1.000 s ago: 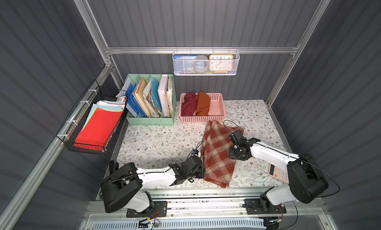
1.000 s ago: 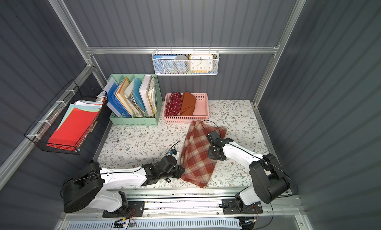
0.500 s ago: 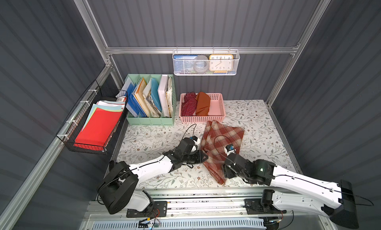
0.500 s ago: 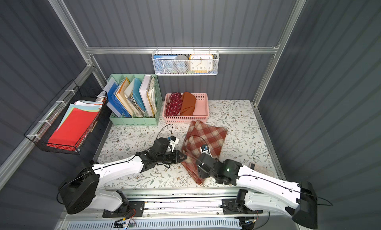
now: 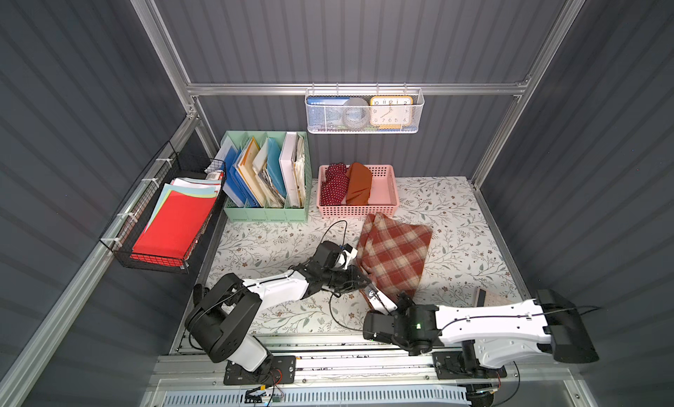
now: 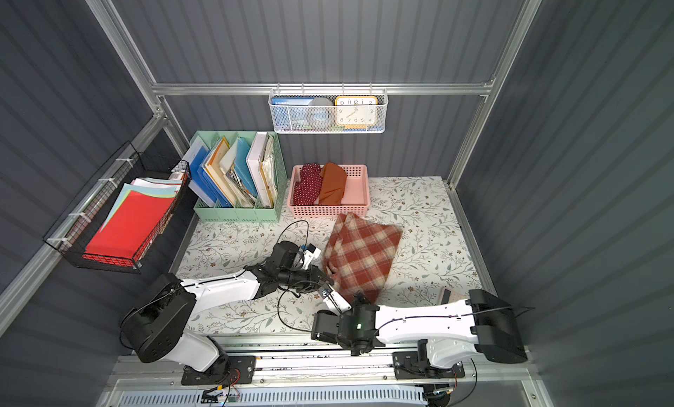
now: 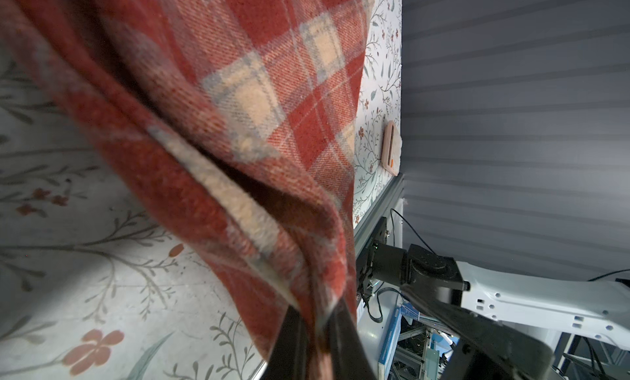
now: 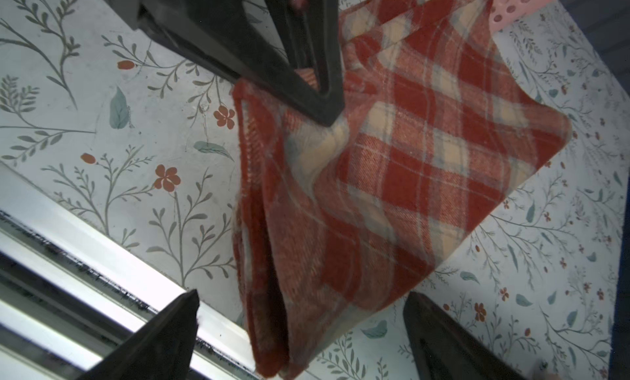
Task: Roll up the skirts
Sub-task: Roll the skirt at the center of the board.
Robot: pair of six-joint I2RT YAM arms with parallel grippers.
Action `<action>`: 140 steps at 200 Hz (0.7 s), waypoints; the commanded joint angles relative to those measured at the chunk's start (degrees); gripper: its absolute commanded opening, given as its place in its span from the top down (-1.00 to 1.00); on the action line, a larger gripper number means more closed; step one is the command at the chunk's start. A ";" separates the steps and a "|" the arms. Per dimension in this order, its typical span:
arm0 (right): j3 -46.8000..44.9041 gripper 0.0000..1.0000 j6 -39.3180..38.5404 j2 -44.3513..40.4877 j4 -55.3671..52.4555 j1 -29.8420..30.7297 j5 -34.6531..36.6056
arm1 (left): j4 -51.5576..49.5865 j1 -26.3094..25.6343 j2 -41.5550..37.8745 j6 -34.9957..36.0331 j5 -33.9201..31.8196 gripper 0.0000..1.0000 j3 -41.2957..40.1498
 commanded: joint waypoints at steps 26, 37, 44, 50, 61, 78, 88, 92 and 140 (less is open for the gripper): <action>-0.99 -0.97 -2.39 3.47 5.85 0.82 2.57 | 1.99 1.31 -0.64 -2.04 3.16 1.00 -1.32; -0.74 -0.98 -3.06 4.15 6.29 0.86 1.27 | 1.52 1.42 -0.56 -1.86 3.10 1.00 -1.17; -0.25 -0.97 -3.63 4.34 5.94 0.99 -0.09 | 1.51 1.48 -0.33 -1.73 3.32 1.00 -1.21; -0.13 -0.98 -3.74 4.04 5.97 1.04 -0.47 | 1.44 1.57 -0.14 -1.70 3.44 1.00 -1.20; -0.76 -0.98 -4.62 2.90 7.00 0.99 -1.59 | 1.69 1.61 0.21 -1.89 3.64 1.00 -1.32; -0.58 -0.98 -6.23 2.43 6.99 1.01 -5.10 | 2.39 1.79 0.50 -2.30 3.91 1.00 -1.38; -0.31 -0.98 -5.77 2.34 6.26 1.04 -3.96 | 2.47 1.94 0.59 -2.29 4.06 1.00 -1.34; -0.38 -0.98 -6.08 2.34 6.07 1.00 -3.78 | 2.43 1.96 0.54 -2.24 4.08 1.00 -1.34; 4.10 -0.98 -2.06 12.86 0.25 0.65 6.15 | 2.98 2.04 -0.32 -3.32 4.09 1.00 -1.86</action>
